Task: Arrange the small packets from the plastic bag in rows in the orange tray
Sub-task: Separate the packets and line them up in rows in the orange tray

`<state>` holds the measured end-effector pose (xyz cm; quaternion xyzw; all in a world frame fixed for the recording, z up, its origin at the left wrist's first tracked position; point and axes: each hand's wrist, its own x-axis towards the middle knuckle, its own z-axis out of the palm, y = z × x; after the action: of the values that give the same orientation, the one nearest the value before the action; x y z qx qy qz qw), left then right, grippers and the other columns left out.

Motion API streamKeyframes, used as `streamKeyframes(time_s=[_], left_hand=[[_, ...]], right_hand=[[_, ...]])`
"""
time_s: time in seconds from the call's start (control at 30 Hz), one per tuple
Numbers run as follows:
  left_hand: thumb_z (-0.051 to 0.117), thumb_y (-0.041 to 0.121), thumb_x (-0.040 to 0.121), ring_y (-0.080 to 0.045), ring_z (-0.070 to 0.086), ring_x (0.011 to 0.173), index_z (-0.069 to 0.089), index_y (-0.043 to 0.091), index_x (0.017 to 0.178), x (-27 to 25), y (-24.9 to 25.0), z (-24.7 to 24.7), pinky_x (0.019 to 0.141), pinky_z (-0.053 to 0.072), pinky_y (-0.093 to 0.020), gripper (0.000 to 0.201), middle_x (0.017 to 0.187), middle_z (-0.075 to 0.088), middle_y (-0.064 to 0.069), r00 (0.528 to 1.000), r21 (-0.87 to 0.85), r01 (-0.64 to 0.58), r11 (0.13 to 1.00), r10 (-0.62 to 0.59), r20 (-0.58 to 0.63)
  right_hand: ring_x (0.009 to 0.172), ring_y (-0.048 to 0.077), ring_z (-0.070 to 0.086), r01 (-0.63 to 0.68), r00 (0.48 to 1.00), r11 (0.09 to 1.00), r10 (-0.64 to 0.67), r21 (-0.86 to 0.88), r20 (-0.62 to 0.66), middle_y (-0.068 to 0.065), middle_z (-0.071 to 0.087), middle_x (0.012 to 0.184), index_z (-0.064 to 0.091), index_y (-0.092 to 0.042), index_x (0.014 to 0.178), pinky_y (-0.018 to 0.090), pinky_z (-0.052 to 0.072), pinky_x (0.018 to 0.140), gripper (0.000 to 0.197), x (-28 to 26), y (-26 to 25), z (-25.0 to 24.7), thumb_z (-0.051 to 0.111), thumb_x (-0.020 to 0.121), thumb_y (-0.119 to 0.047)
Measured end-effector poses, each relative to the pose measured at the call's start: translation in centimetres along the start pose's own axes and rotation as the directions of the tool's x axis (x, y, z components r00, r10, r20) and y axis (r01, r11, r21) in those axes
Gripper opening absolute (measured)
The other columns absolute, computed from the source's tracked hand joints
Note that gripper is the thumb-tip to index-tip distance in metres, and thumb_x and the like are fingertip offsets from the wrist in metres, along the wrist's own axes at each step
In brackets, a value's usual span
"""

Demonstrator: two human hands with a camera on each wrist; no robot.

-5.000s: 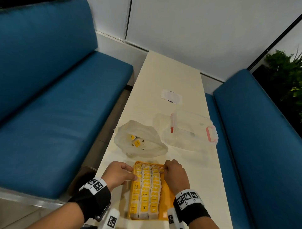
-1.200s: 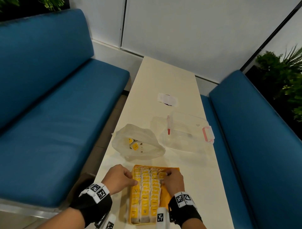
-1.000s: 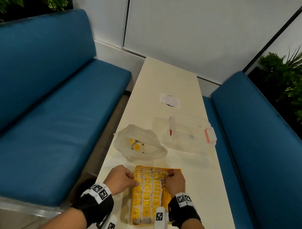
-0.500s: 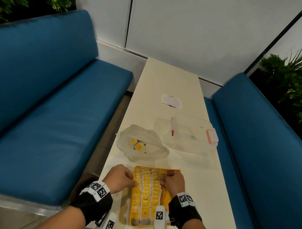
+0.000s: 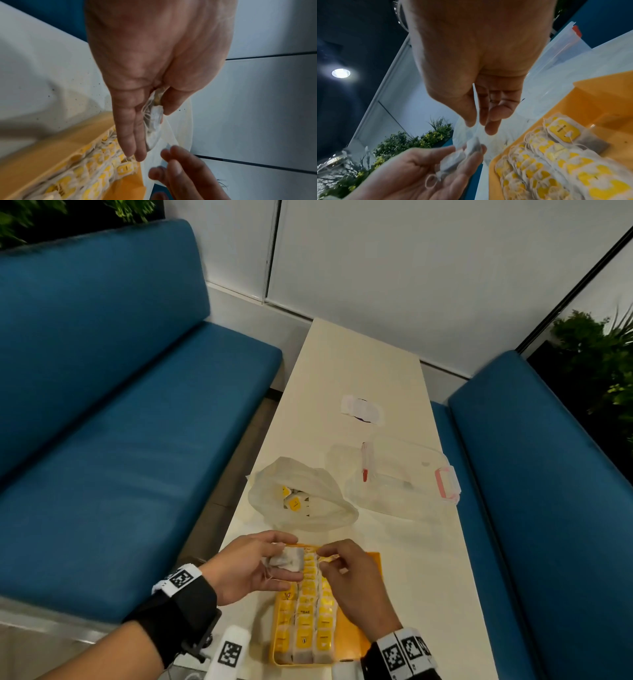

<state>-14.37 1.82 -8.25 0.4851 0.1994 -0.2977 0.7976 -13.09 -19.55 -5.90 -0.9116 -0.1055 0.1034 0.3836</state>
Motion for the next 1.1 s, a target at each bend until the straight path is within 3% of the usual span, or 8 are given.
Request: streamKeyframes(time_s=[0.3, 0.5, 0.57, 0.67, 0.73, 0.9, 0.97, 1.1], left_hand=[[0.044, 0.018, 0.107, -0.041, 0.07, 0.104, 0.065, 0.008, 0.128, -0.1, -0.4, 1.6, 0.103, 0.049, -0.056, 0.031, 0.118, 0.073, -0.022, 0.996, -0.015, 0.07, 0.997, -0.069, 0.052], [0.064, 0.018, 0.085, -0.02, 0.063, 0.063, 0.07, -0.004, 0.119, -0.6, 0.0, 2.1, 0.09, 0.052, -0.043, 0.04, 0.117, 0.071, -0.024, 0.987, -0.093, 0.115, 0.989, -0.104, 0.12], [0.064, 0.019, 0.086, -0.019, 0.059, 0.066, 0.069, -0.001, 0.116, -0.6, 0.0, 2.1, 0.088, 0.051, -0.04, 0.036, 0.109, 0.073, -0.022, 0.984, -0.107, 0.133, 0.985, -0.118, 0.135], [0.064, 0.018, 0.087, -0.035, 0.072, 0.093, 0.069, 0.0, 0.118, -0.7, 0.1, 2.2, 0.09, 0.052, -0.042, 0.036, 0.09, 0.074, -0.016, 0.986, -0.079, 0.129, 0.988, -0.12, 0.115], [0.059, 0.014, 0.095, -0.043, 0.071, 0.106, 0.068, 0.001, 0.122, -0.8, 0.3, 2.2, 0.089, 0.056, -0.045, 0.032, 0.105, 0.075, -0.021, 0.992, -0.062, 0.101, 0.993, -0.096, 0.076], [0.035, 0.006, 0.107, -0.039, 0.073, 0.101, 0.065, 0.003, 0.123, -0.4, 0.0, 1.5, 0.082, 0.06, -0.046, 0.034, 0.115, 0.073, -0.024, 0.999, -0.007, 0.028, 1.0, -0.028, -0.033], [0.034, 0.003, 0.106, -0.03, 0.073, 0.089, 0.068, 0.005, 0.12, -0.2, -0.1, 1.3, 0.077, 0.06, -0.042, 0.037, 0.111, 0.075, -0.02, 0.998, 0.09, -0.003, 0.996, 0.009, -0.067], [0.044, 0.008, 0.103, -0.015, 0.058, 0.07, 0.073, 0.015, 0.11, -0.2, -0.2, 1.6, 0.061, 0.047, -0.029, 0.03, 0.088, 0.069, -0.005, 0.99, 0.353, -0.093, 0.931, 0.124, -0.065]], right_hand=[[0.089, 0.003, 0.058, 0.184, 0.978, 0.982, -0.179, -0.032, 0.11, -0.017, 0.055, 0.103, 0.068, -0.028, 0.106, 0.017, 0.049, 0.079, 0.027, -0.2, 0.6, 1.6, 0.073, 0.08, -0.021], [0.088, -0.001, 0.055, 0.251, 0.965, 0.954, -0.233, -0.164, 0.122, -0.017, 0.052, 0.101, 0.065, -0.032, 0.111, 0.019, 0.049, 0.077, 0.029, -0.4, 1.0, 1.7, 0.071, 0.083, -0.033], [0.09, 0.001, 0.056, 0.278, 0.96, 0.934, -0.259, -0.223, 0.11, -0.015, 0.053, 0.103, 0.066, -0.031, 0.111, 0.023, 0.051, 0.076, 0.024, -0.5, 1.2, 1.8, 0.065, 0.087, -0.032], [0.088, 0.002, 0.059, 0.3, 0.954, 0.921, -0.297, -0.249, 0.05, -0.015, 0.055, 0.103, 0.069, -0.03, 0.106, 0.023, 0.052, 0.071, 0.019, -0.5, 1.4, 1.7, 0.057, 0.092, -0.029], [0.084, 0.003, 0.058, 0.296, 0.952, 0.921, -0.305, -0.253, 0.004, -0.014, 0.052, 0.099, 0.07, -0.027, 0.101, 0.02, 0.051, 0.068, 0.015, -0.5, 1.6, 1.5, 0.057, 0.092, -0.027], [0.085, 0.003, 0.059, 0.186, 0.974, 0.969, -0.203, -0.16, -0.098, -0.014, 0.061, 0.09, 0.07, -0.023, 0.095, 0.017, 0.047, 0.074, 0.01, -0.4, 1.9, 0.0, 0.062, 0.09, -0.019], [0.084, 0.0, 0.062, 0.066, 0.989, 0.997, -0.071, -0.042, -0.13, -0.013, 0.067, 0.083, 0.069, -0.024, 0.085, 0.009, 0.044, 0.071, 0.009, -0.3, 1.8, -1.2, 0.07, 0.086, -0.015], [0.067, 0.003, 0.064, -0.119, 0.988, 0.961, 0.141, 0.249, -0.071, 0.004, 0.07, 0.074, 0.071, -0.012, 0.071, 0.017, 0.049, 0.064, 0.011, 0.2, 1.9, -3.4, 0.08, 0.075, -0.006]])
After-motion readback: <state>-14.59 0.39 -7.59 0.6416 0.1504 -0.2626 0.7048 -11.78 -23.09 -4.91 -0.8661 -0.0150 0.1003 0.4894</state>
